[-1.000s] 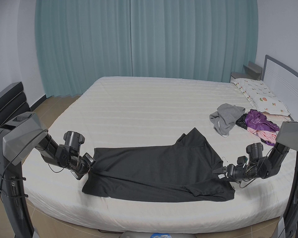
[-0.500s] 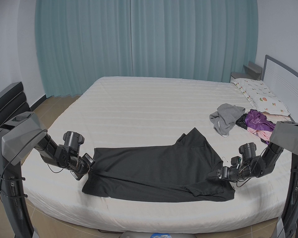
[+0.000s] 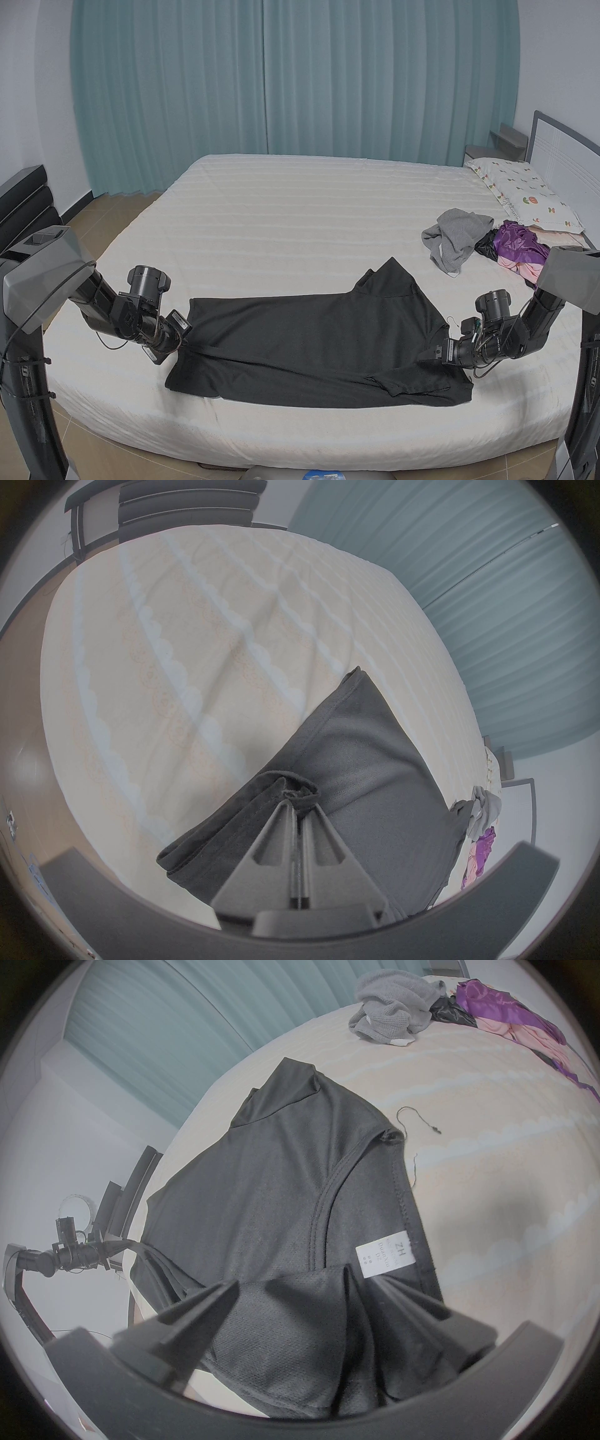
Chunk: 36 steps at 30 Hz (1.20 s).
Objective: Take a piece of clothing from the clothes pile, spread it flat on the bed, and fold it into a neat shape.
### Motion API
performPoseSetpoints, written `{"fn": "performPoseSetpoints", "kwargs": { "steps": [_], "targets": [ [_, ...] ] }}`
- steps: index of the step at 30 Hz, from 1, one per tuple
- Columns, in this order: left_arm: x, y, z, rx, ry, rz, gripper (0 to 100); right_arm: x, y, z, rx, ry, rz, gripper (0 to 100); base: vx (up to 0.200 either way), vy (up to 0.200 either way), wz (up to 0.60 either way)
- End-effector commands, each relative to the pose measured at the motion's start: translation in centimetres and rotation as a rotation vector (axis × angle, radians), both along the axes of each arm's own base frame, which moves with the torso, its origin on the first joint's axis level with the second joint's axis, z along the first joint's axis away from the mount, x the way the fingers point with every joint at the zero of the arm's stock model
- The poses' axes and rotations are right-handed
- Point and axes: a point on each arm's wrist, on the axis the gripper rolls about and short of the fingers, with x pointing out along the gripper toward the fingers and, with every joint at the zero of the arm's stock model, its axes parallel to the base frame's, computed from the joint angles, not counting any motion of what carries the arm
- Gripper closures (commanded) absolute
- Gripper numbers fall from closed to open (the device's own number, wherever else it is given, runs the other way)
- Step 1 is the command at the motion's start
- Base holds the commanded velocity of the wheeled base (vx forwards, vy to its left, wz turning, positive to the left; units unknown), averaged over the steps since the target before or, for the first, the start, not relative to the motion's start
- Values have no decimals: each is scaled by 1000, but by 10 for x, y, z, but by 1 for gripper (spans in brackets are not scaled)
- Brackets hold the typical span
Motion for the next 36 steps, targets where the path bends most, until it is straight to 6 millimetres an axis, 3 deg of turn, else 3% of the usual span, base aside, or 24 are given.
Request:
{"fn": "performPoseSetpoints", "kwargs": {
  "steps": [1,14,22,29,36],
  "targets": [
    [0,0,1,-1,-3,0,100,-1,2,-3,-4,16,8,100,0,0,0],
    [-4,0,8,-1,-14,-2,100,-4,-11,9,-5,14,-22,100,0,0,0],
    [-21,3,26,41,0,-58,100,-27,-26,37,59,-13,-37,100,0,0,0],
    [-34,6,47,56,17,-78,100,-49,-33,49,106,-13,-34,100,0,0,0],
    [-50,7,53,62,40,-85,100,-71,-44,67,142,-57,-52,100,0,0,0]
  ]
}}
